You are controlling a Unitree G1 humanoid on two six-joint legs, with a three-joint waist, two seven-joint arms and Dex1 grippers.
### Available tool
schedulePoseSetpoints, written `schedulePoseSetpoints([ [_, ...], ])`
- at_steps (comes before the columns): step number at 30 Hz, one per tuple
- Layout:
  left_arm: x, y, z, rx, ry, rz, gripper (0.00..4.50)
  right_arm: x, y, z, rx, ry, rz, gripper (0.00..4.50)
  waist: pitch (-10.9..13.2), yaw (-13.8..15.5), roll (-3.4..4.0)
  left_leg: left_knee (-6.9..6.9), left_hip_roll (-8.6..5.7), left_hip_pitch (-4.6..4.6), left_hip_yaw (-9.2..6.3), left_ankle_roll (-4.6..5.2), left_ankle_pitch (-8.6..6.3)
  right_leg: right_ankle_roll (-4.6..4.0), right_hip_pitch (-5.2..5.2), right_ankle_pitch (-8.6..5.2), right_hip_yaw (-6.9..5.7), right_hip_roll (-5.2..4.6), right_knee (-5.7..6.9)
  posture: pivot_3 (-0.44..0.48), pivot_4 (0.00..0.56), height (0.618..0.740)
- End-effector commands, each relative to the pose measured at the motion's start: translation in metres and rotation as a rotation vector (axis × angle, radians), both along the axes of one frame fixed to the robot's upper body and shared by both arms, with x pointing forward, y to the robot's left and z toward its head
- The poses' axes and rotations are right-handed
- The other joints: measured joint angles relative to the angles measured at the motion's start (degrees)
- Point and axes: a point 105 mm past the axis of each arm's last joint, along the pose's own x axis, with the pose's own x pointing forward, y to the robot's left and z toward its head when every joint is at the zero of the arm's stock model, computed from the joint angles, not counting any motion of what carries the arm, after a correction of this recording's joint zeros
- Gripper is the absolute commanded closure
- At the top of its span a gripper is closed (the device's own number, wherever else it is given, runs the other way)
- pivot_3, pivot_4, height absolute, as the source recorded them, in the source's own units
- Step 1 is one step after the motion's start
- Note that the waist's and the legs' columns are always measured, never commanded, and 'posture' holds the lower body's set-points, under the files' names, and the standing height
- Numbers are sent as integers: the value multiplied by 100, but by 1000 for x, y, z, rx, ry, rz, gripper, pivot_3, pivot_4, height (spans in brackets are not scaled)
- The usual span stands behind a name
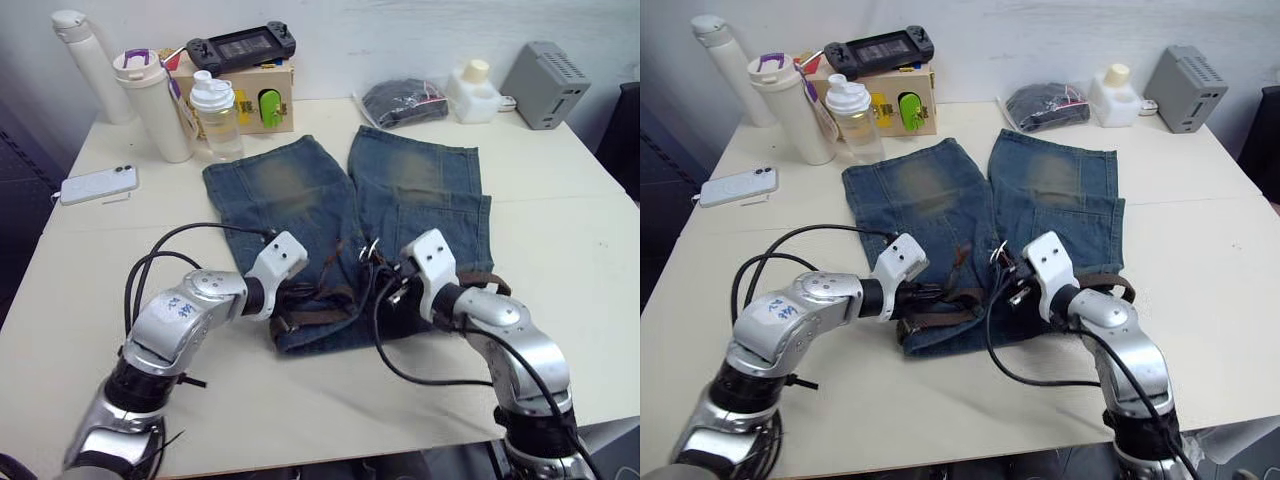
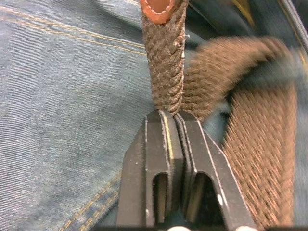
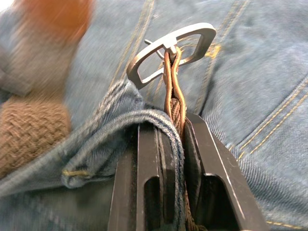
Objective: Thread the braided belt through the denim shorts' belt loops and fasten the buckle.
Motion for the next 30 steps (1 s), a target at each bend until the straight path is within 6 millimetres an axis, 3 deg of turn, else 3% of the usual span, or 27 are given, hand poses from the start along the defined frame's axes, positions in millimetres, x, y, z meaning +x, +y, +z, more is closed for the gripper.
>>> schedulePoseSetpoints([
  [1,-12,-6,-5,42,-21,-104,4500,-2,1,11,9,-35,-5,4494,0,-2,0,-2,0,0,1,0,0,0,0,0,-1,0,-3,0,150,690],
  [11,11,-11,-18,75,-29,-47,4500,-4,7,25,40,-66,-8,4494,0,9,0,-3,-4,2,5,6,4,0,1,0,1,-1,1,0,150,690],
  [30,18,-4,-35,157,-48,-78,4500,-11,17,38,19,-124,18,4494,-1,11,0,-6,-4,5,6,7,4,0,2,0,0,-2,4,0,150,690],
])
